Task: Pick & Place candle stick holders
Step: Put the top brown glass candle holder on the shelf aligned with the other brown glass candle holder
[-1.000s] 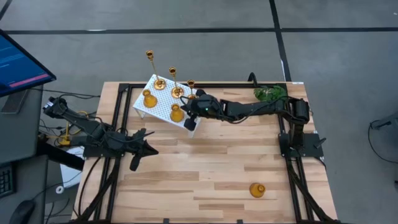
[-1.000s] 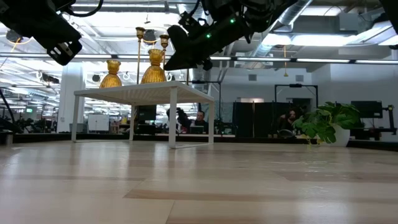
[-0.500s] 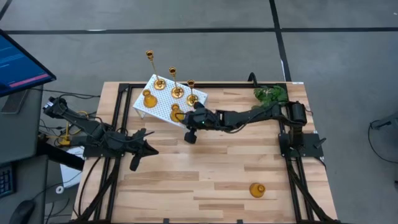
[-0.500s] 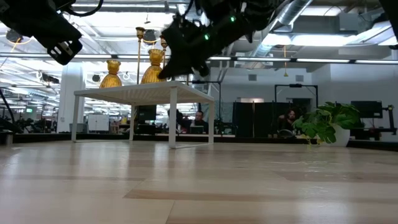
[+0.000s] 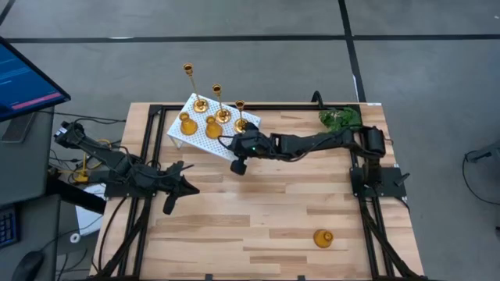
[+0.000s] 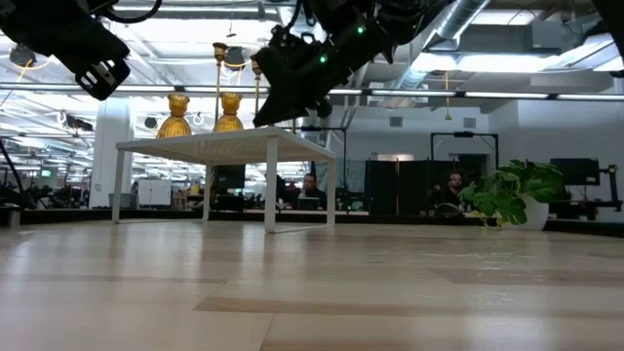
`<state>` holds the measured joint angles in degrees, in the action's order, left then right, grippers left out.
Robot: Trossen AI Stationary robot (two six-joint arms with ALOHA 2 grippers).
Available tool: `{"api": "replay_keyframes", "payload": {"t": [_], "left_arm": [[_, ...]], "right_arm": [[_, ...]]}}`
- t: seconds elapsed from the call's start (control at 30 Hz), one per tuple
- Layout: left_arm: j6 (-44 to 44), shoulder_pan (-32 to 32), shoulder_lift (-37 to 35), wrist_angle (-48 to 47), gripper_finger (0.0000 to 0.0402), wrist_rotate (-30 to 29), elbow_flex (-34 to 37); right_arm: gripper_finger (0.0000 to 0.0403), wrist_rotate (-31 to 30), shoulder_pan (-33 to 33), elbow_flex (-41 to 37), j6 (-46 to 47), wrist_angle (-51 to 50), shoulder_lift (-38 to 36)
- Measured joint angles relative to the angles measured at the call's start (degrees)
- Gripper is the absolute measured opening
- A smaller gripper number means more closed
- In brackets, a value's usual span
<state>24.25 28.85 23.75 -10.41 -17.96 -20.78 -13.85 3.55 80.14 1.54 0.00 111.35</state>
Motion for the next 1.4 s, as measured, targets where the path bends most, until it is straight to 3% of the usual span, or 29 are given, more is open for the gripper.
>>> {"api": "replay_keyframes", "payload": {"t": [0.4, 0.9, 1.4], "left_arm": [[0.00, -0.01, -0.01, 0.59, 0.0008, -0.01, 0.00], [0.00, -0.01, 0.00, 1.39, 0.0008, 0.00, 0.00], [0.00, -0.01, 0.00, 1.53, 0.0008, 0.00, 0.00]], "right_arm": [[0.0000, -5.65, -3.50, 0.04, -1.49, -8.07, -7.92], [0.0000, -7.23, -3.93, 0.04, -3.28, -11.67, -20.17], [0.0000, -5.20, -4.25, -0.04, -5.60, -12.75, -21.83]]}}
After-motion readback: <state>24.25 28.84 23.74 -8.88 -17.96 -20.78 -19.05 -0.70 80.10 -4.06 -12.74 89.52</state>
